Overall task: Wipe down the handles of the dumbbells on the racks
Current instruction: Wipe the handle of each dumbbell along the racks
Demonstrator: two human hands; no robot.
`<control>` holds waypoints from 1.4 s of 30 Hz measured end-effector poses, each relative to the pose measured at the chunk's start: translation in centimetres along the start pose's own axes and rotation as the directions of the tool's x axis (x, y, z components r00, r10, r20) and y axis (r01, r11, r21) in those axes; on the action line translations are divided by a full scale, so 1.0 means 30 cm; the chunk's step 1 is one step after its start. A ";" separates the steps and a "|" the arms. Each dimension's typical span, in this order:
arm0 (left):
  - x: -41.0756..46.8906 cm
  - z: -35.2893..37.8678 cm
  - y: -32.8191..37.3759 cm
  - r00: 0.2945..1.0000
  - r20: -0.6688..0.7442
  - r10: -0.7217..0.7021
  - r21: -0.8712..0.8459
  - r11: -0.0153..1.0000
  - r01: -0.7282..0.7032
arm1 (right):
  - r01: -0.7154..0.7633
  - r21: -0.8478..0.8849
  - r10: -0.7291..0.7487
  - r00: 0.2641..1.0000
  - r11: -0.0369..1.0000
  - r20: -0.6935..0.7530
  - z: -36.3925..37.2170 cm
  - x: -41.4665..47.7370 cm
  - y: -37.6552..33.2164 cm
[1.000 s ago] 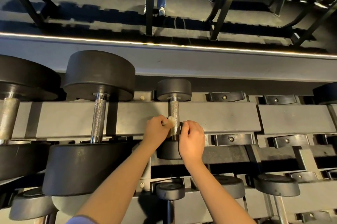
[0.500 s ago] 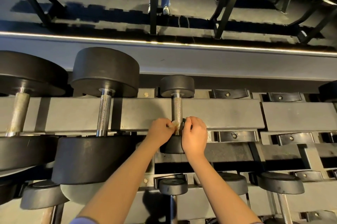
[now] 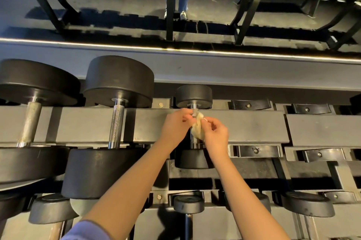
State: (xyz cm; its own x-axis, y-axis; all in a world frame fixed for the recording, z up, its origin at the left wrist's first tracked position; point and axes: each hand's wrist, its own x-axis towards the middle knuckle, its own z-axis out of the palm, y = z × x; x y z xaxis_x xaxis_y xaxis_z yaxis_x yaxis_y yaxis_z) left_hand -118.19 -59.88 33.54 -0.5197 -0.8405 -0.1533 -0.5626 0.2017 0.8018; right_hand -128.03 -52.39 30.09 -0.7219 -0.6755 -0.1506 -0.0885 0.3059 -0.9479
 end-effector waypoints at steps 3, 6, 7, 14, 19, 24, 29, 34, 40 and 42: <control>0.051 -0.037 -0.005 0.984 -0.162 0.071 0.084 0.995 -0.058 | 0.025 -0.188 -0.032 0.999 0.982 -0.037 -0.012 0.042 0.001; 0.111 -0.055 -0.005 0.992 -0.061 0.112 0.189 0.977 -0.098 | 0.028 -0.268 -0.006 0.997 0.963 0.081 0.010 0.039 0.031; 0.122 -0.055 -0.006 0.995 -0.015 0.098 0.207 0.974 -0.093 | 0.049 -0.280 -0.025 0.996 0.959 0.087 0.019 0.036 0.039; 0.123 -0.055 -0.033 0.992 0.026 0.121 0.315 0.941 -0.123 | 0.128 -0.401 -0.158 0.987 0.907 -0.041 0.100 0.117 0.020; 0.127 -0.078 -0.030 0.990 0.066 0.122 0.326 0.935 -0.137 | 0.186 -0.454 -0.227 0.973 0.871 -0.037 0.122 0.157 -0.012; 0.131 -0.080 -0.039 0.991 0.062 0.122 0.294 0.946 -0.135 | 0.156 -0.459 -0.136 0.988 0.874 0.077 0.047 0.088 0.041; 0.142 -0.075 -0.050 0.990 0.060 0.126 0.284 0.949 -0.138 | 0.080 -0.447 -0.027 0.992 0.891 0.125 0.004 0.032 0.039; 0.143 -0.081 -0.048 0.990 0.078 0.115 0.281 0.951 -0.132 | 0.134 -0.465 -0.109 0.991 0.875 0.081 0.053 0.097 -0.007; 0.143 -0.086 -0.048 0.989 0.099 0.113 0.264 0.955 -0.135 | 0.291 -0.496 -0.273 0.956 0.818 0.111 0.074 0.100 -0.009; 0.145 -0.087 -0.052 0.988 0.107 0.110 0.253 0.958 -0.134 | 0.340 -0.505 -0.275 0.940 0.793 0.202 0.040 0.078 0.016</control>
State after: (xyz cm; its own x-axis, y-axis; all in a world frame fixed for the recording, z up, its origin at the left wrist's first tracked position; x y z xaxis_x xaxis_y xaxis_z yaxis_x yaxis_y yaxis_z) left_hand -117.90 -65.15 33.14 -0.6442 -0.7545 -0.1255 -0.6322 0.4330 0.6425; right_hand -128.94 -54.65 28.96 -0.5157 -0.8545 0.0625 -0.6628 0.3517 -0.6610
